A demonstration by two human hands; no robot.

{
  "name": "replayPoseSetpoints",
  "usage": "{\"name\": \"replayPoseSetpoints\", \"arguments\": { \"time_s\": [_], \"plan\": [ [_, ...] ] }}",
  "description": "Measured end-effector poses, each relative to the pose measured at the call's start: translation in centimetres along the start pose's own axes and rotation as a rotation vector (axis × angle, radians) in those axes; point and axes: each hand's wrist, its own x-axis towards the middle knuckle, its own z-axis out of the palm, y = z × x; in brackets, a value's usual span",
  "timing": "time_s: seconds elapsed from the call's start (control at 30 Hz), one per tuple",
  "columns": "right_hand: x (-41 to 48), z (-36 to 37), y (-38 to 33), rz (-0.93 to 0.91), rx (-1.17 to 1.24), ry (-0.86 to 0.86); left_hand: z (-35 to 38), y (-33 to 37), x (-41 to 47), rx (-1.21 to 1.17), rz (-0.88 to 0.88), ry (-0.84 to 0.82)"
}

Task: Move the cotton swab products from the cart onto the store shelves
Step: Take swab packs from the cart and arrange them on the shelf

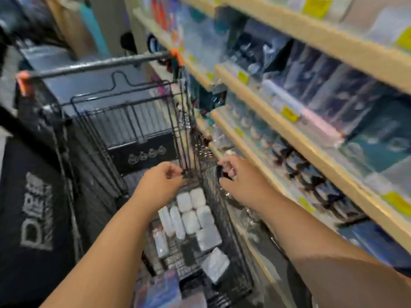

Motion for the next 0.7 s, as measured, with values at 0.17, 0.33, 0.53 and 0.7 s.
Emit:
{"name": "replayPoseSetpoints", "arguments": {
  "time_s": [0.17,0.33,0.53,0.7],
  "plan": [
    [3.8,7.9,2.7,0.134,-0.017,-0.256,0.2,-8.8,3.2,0.057,-0.239,-0.051],
    [6.2,13.8,5.1,0.303,0.04,-0.407,2.1,-15.8,5.7,0.006,-0.366,-0.118],
    [7.9,19.7,8.5,0.442,-0.019,-0.497,6.0,-23.1,8.6,0.076,-0.491,-0.261],
    [8.1,24.0,11.2,0.437,-0.11,-0.661,8.9,-28.1,11.0,0.375,-0.425,-0.449]
  ]
}}
